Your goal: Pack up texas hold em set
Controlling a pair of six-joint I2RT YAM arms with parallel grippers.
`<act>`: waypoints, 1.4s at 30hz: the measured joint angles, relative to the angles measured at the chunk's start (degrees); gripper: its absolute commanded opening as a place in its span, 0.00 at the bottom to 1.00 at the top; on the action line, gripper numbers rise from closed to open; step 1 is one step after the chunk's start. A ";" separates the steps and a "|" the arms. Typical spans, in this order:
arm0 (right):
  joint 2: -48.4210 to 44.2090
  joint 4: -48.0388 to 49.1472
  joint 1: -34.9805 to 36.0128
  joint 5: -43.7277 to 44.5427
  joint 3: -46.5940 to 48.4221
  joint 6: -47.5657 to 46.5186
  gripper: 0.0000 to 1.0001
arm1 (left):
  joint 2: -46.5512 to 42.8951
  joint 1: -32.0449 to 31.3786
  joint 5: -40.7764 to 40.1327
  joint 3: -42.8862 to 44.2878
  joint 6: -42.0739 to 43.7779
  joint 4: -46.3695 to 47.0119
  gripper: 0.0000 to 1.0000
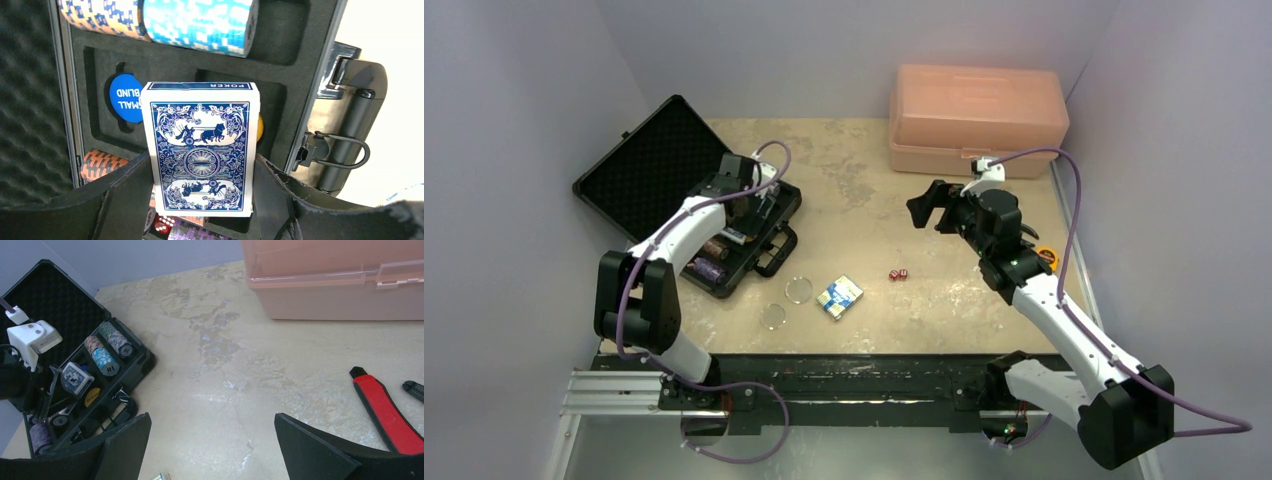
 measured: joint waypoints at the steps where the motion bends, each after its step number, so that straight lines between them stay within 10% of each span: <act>1: -0.07 0.00 0.04 0.02 0.00 0.00 0.99 | 0.00 -0.35 0.00 -0.20 0.39 0.31 0.00; 42: -0.09 -0.02 1.88 0.44 0.00 -0.24 0.99 | 4.35 -3.56 -2.54 -1.68 8.57 2.95 0.00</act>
